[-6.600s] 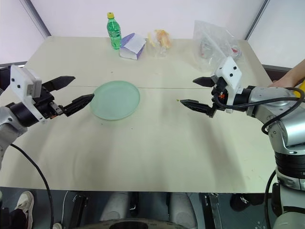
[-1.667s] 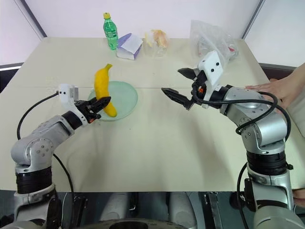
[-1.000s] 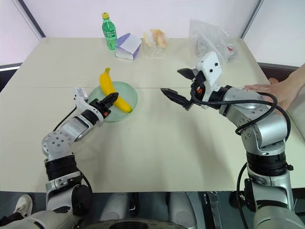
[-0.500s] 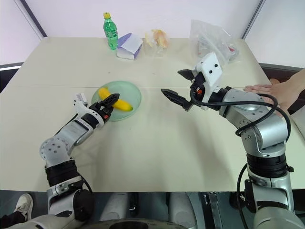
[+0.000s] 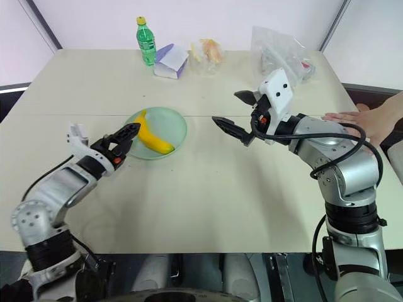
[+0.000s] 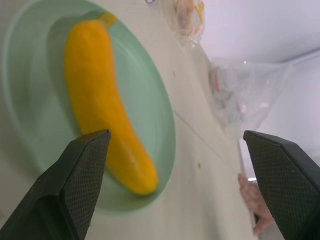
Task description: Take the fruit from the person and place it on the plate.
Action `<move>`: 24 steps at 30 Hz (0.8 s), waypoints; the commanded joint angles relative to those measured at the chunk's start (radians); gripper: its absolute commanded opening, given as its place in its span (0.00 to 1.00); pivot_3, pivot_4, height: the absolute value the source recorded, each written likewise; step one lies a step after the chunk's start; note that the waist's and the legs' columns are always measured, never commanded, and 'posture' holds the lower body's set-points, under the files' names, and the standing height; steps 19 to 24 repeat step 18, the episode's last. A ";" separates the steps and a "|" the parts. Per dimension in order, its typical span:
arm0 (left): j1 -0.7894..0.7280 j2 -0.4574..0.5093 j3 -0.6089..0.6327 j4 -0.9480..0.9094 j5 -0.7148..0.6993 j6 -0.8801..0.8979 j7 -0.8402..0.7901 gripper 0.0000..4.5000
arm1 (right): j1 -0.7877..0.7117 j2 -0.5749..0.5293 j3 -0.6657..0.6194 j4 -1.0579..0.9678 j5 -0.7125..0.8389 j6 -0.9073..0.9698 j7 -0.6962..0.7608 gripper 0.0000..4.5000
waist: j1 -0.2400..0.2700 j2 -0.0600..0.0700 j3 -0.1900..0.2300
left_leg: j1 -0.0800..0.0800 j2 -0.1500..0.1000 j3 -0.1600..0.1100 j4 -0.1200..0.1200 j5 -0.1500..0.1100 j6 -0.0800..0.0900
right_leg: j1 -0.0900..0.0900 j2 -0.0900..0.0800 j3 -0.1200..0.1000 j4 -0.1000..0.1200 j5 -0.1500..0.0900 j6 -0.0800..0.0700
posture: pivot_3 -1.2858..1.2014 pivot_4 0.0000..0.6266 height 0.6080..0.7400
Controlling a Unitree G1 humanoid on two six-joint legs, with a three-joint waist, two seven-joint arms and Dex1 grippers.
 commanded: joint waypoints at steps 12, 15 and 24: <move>0.122 0.785 -0.039 -0.141 0.684 -0.299 -1.006 0.99 | -0.010 -0.034 0.031 0.077 0.000 -0.058 0.152 1.00 | 0.000 0.003 0.000 | 0.000 0.000 0.008 -0.005 0.000 -0.001 | -0.002 0.000 0.000 -0.004 -0.004 -0.007 | 0.52 0.24 0.93; 0.106 0.773 -0.039 -0.123 0.727 -0.321 -1.044 0.99 | -0.008 -0.050 0.045 0.099 -0.011 -0.069 0.189 1.00 | -0.001 0.002 0.000 | 0.000 0.000 0.008 -0.005 0.000 -0.001 | -0.003 0.000 0.000 -0.004 -0.004 -0.007 | 0.52 0.24 0.93; 0.103 0.754 -0.033 -0.136 0.734 -0.313 -1.059 0.99 | -0.012 -0.057 0.050 0.116 -0.017 -0.076 0.206 1.00 | -0.002 0.002 0.000 | 0.000 0.001 0.008 -0.006 0.000 -0.001 | -0.003 0.000 0.000 -0.004 -0.003 -0.006 | 0.52 0.24 0.93</move>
